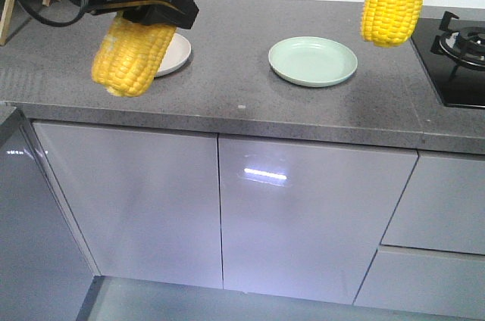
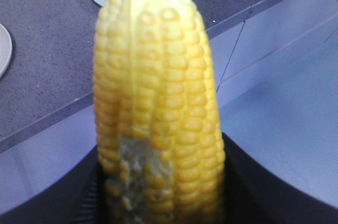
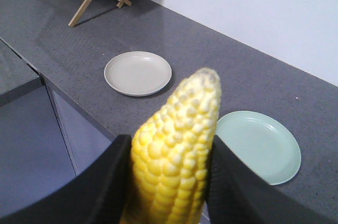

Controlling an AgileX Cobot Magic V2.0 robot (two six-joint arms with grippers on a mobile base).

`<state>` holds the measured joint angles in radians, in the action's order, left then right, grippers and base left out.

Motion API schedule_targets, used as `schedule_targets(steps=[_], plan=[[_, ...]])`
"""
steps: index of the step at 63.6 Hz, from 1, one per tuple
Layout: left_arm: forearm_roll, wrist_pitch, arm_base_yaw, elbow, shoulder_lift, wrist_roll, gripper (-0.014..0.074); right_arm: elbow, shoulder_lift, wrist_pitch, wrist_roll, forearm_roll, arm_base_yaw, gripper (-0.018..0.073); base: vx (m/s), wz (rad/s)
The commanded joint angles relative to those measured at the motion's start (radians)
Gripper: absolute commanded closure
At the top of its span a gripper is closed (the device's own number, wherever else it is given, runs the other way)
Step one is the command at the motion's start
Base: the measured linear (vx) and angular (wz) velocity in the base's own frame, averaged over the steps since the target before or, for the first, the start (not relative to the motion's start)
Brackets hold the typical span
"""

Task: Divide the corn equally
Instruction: 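Drive the base up to the empty beige and pale green plates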

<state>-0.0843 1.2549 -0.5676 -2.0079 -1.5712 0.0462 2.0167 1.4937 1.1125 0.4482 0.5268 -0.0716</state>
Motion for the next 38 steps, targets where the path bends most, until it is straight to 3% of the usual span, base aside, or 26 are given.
schedule_targets(steps=[1,38], plan=[[-0.009,-0.053,-0.003,-0.031,0.038,-0.003,0.0603,0.025,-0.031,-0.066,0.002,0.027,0.004,0.0561,0.15,0.04],[-0.009,-0.053,-0.003,-0.031,0.038,-0.003,0.0603,0.025,-0.031,-0.067,0.002,0.027,0.004,0.0561,0.16,-0.02]])
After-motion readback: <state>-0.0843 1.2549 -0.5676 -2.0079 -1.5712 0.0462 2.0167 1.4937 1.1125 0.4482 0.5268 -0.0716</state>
